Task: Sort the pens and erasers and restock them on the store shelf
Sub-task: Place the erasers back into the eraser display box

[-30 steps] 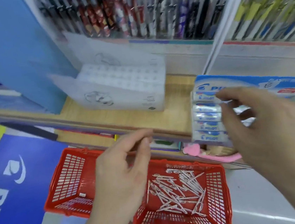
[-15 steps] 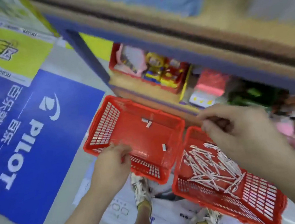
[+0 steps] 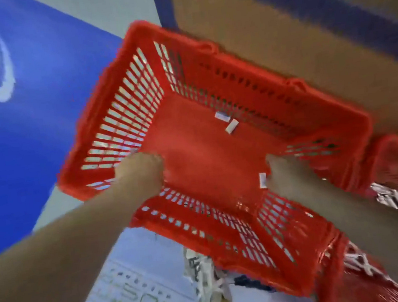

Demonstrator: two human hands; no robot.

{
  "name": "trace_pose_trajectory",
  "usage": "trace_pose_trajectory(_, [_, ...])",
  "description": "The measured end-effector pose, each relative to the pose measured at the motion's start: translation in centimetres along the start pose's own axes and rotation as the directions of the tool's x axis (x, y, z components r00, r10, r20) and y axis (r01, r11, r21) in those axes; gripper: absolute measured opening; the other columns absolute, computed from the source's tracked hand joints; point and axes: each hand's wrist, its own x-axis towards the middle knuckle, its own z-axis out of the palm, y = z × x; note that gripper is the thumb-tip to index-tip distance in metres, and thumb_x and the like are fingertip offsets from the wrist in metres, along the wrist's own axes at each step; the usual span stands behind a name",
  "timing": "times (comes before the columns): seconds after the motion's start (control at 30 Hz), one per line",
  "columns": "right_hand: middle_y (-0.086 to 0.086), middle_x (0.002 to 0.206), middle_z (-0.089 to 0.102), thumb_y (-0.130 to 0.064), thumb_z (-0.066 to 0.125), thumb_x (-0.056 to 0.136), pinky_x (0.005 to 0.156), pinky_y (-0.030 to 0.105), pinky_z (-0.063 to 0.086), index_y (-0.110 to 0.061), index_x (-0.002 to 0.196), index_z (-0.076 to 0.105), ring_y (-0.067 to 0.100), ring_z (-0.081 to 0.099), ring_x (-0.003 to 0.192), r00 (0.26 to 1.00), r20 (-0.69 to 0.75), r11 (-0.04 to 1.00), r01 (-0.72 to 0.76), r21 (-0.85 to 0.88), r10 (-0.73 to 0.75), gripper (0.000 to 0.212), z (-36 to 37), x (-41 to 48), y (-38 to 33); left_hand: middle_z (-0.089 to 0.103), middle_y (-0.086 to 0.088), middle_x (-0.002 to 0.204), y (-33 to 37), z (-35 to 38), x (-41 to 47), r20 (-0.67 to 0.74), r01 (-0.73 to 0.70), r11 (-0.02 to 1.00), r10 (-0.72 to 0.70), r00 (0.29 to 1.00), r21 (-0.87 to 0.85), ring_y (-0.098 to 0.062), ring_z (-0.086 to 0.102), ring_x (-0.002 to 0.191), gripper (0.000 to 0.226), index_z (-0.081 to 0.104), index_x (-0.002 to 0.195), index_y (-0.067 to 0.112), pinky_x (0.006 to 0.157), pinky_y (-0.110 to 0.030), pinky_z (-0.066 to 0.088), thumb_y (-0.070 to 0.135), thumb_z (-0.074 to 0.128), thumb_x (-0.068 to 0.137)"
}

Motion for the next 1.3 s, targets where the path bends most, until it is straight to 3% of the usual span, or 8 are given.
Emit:
trace_pose_trajectory(0.17, [0.014, 0.113, 0.066, -0.02, 0.054, 0.089, 0.083, 0.037, 0.05, -0.011, 0.123, 0.043, 0.032, 0.064, 0.105, 0.989, 0.085, 0.97, -0.096, -0.224, 0.118, 0.037, 6.3, 5.8, 0.0, 0.063, -0.001, 0.118, 0.2, 6.6, 7.4, 0.124, -0.032, 0.993, 0.018, 0.992, 0.113, -0.026, 0.059, 0.111, 0.035, 0.058, 0.119, 0.02, 0.085, -0.039, 0.052, 0.031, 0.052, 0.086])
trace_pose_trajectory(0.33, [0.013, 0.121, 0.063, -0.012, 0.051, 0.09, 0.089, 0.042, 0.048, -0.014, 0.136, 0.03, 0.033, 0.061, 0.11, 0.956, 0.126, 0.954, -0.244, -0.173, 0.267, 0.051, 9.0, 8.4, -0.8, 0.057, -0.007, 0.128, 0.6, 9.6, 9.4, 0.14, 0.045, 0.993, -0.06, 0.988, 0.109, -0.026, 0.057, 0.116, 0.042, 0.049, 0.128, 0.014, 0.085, -0.039, 0.05, 0.027, 0.051, 0.089])
trace_pose_trajectory(0.43, [0.013, 0.109, 0.066, -0.02, 0.062, 0.084, 0.083, 0.038, 0.05, -0.014, 0.115, 0.045, 0.033, 0.063, 0.102, 0.967, 0.03, 0.961, -0.255, 0.108, 0.253, 0.036, 8.8, 8.8, -1.0, 0.051, -0.01, 0.133, 0.4, 10.0, 10.1, 0.156, 0.016, 0.987, -0.041, 0.987, 0.159, -0.026, 0.051, 0.122, 0.042, 0.04, 0.134, 0.009, 0.092, -0.037, 0.047, 0.017, 0.044, 0.093])
trace_pose_trajectory(0.53, [0.015, 0.088, 0.068, -0.02, 0.059, 0.079, 0.08, 0.039, 0.051, -0.018, 0.08, 0.05, 0.034, 0.065, 0.089, 0.932, -0.059, 0.752, -0.25, 0.61, 0.357, 0.009, 7.2, 10.5, -2.2, 0.056, -0.01, 0.125, 0.0, 9.9, 10.4, 0.183, -0.004, 0.989, -0.023, 0.983, 0.147, -0.024, 0.057, 0.114, 0.036, 0.048, 0.127, 0.009, 0.091, -0.035, 0.05, 0.01, 0.047, 0.091])
trace_pose_trajectory(0.7, [0.02, 0.083, 0.068, -0.038, 0.038, 0.074, 0.081, 0.047, 0.052, -0.008, 0.074, 0.061, 0.04, 0.065, 0.089, 0.876, -0.075, 0.519, -0.21, 0.829, 0.476, 0.038, 5.0, 13.9, -5.3, 0.057, -0.011, 0.117, 2.3, 7.5, 12.0, -0.01, -0.06, 0.971, 0.06, 0.998, -0.232, -0.029, 0.052, 0.112, 0.044, 0.056, 0.118, 0.016, 0.092, -0.035, 0.044, 0.037, 0.062, 0.08])
trace_pose_trajectory(0.87, [0.018, 0.1, 0.069, -0.06, 0.051, 0.085, 0.072, 0.034, 0.046, -0.008, 0.089, 0.069, 0.036, 0.065, 0.096, 0.842, -0.063, 0.64, -0.357, 0.681, 0.536, 0.055, 5.3, 15.4, -5.3, 0.064, -0.016, 0.107, 8.7, 3.5, 15.7, -0.239, -0.159, 0.819, 0.027, 0.971, -0.551, -0.035, 0.057, 0.104, 0.027, 0.061, 0.104, 0.01, 0.083, -0.036, 0.045, 0.027, 0.057, 0.083])
trace_pose_trajectory(1.03, [0.015, 0.103, 0.068, -0.055, 0.051, 0.083, 0.066, 0.029, 0.038, -0.01, 0.097, 0.068, 0.034, 0.065, 0.096, 0.859, -0.116, 0.76, -0.368, 0.536, 0.498, 0.05, 5.5, 16.2, -4.1, 0.062, -0.014, 0.113, 12.4, 4.0, 18.4, -0.118, 0.029, 0.549, -0.23, 0.966, -0.835, -0.035, 0.058, 0.106, 0.036, 0.051, 0.115, 0.012, 0.081, -0.036, 0.045, 0.029, 0.06, 0.084])
trace_pose_trajectory(1.3, [0.001, 0.044, 0.055, -0.052, 0.05, 0.08, 0.052, 0.029, 0.048, -0.011, 0.054, 0.059, 0.028, 0.064, 0.051, 0.876, -0.082, 0.63, -0.274, 0.727, 0.476, 0.049, 5.5, 13.6, -2.7, 0.049, -0.006, 0.113, 14.9, 4.6, 18.1, -0.16, 0.061, 0.535, -0.356, 0.921, -0.843, -0.032, 0.058, 0.101, 0.054, 0.043, 0.115, 0.017, 0.074, -0.043, 0.046, 0.039, 0.072, 0.075])
